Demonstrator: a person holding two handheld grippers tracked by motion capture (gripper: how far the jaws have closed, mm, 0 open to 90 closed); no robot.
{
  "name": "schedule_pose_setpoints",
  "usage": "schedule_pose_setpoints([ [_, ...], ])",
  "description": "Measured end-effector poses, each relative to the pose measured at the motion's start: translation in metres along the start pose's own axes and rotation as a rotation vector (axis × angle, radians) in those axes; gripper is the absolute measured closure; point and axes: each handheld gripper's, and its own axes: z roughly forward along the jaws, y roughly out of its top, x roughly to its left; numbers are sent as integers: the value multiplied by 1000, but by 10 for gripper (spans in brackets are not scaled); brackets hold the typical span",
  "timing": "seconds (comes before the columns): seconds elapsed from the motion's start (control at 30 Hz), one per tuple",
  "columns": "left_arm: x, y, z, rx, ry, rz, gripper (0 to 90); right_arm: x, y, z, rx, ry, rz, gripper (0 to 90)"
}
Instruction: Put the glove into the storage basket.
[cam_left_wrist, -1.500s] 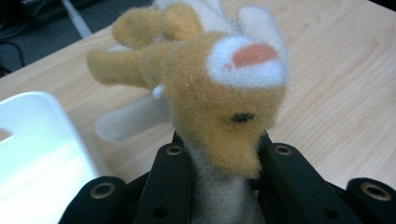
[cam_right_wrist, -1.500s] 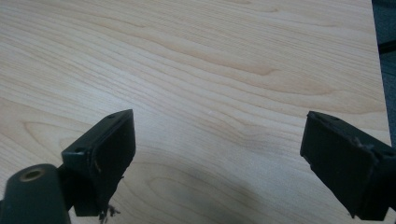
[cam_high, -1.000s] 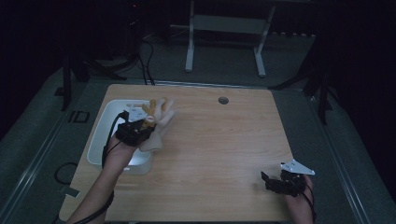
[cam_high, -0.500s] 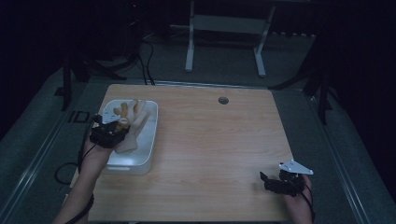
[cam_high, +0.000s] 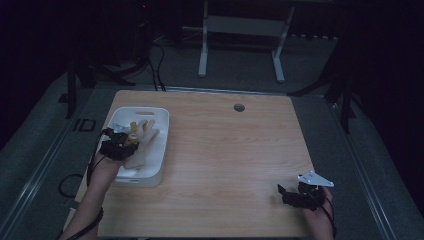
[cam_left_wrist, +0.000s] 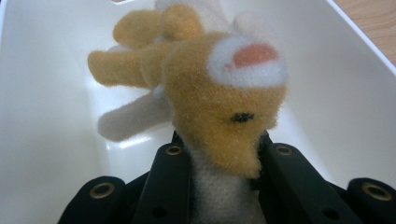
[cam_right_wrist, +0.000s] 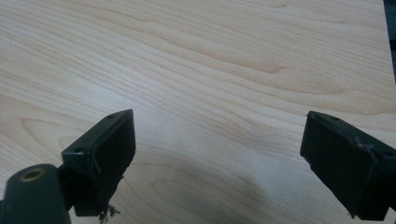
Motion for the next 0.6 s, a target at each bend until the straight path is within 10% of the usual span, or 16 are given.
schedule_pose_setpoints([
  [0.33,-13,12,22,151,-43,117,753,-1,-1,1,3,3,5,102],
  [0.47,-19,13,28,213,-64,189,604,-1,-1,1,3,5,3,102],
  [0.6,-16,13,26,184,-37,157,371,-2,-1,1,4,4,7,102],
])
